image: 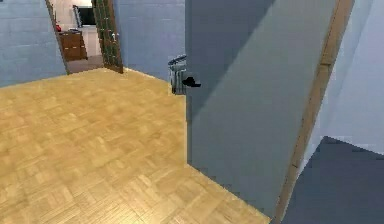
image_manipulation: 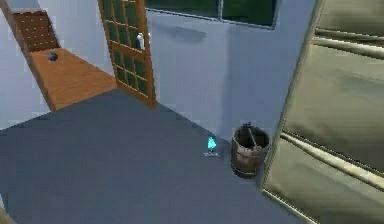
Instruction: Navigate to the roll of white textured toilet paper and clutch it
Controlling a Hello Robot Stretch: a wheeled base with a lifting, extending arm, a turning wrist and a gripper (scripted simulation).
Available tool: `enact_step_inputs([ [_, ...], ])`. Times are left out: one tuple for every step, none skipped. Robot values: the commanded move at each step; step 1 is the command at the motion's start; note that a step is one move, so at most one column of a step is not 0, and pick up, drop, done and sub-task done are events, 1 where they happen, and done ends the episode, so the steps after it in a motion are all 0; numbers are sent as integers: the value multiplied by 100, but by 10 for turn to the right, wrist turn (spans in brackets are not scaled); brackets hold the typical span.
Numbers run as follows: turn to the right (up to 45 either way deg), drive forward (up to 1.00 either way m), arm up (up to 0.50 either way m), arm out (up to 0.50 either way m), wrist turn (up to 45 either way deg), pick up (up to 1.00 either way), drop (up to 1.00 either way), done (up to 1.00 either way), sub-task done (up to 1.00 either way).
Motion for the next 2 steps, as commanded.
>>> enact_step_inputs([
  [-210,0,0,0,0,0,0,0,0],
  [0,100,0,0,0,0,0,0,0],
])
